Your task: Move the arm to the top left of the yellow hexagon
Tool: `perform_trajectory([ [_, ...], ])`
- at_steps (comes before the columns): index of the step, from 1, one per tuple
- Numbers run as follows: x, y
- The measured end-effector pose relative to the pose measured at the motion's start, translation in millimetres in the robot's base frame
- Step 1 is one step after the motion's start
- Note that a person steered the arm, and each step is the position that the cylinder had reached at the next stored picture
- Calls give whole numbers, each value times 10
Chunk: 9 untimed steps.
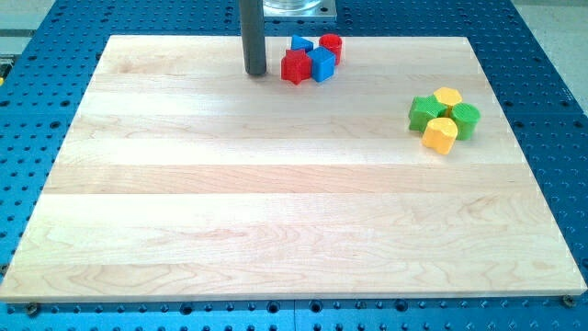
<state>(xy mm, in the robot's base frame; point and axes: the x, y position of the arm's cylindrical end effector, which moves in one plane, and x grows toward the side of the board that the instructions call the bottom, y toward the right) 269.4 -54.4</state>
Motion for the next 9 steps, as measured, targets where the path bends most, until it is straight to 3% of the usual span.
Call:
perform_trajectory([
  [2,243,16],
  [3,740,108],
  [5,909,628],
  [9,918,638],
])
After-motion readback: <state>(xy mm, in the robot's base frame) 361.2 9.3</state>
